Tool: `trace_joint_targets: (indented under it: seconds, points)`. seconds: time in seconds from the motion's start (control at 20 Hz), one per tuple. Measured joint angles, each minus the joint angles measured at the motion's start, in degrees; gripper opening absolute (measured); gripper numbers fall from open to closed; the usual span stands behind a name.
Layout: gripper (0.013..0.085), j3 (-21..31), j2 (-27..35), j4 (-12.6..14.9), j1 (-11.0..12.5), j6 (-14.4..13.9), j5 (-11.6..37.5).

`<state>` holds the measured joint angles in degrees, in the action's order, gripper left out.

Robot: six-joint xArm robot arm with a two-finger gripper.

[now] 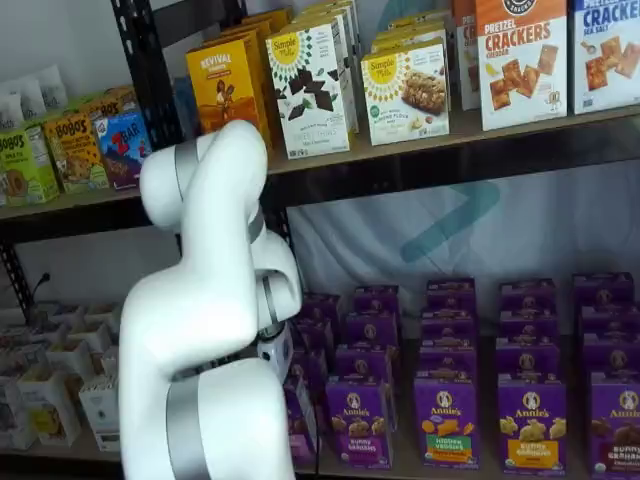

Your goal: Pick up the purple box with a pink patch in the middle, on the bottom shelf, the first box from the left

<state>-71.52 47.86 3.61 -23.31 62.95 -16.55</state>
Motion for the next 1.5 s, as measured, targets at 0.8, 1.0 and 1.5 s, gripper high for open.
trace_joint_targets:
  seconds: [0.8,1.0,1.5]
  points:
    - [0.033,2.57,-1.76,3.72,1.65,-1.77,0.04]
    - [0.033,3.89,-2.41,5.38,1.74,-3.21,0.16]
    - [0.033,11.97,-7.19,9.16,1.87,-6.81,3.42]
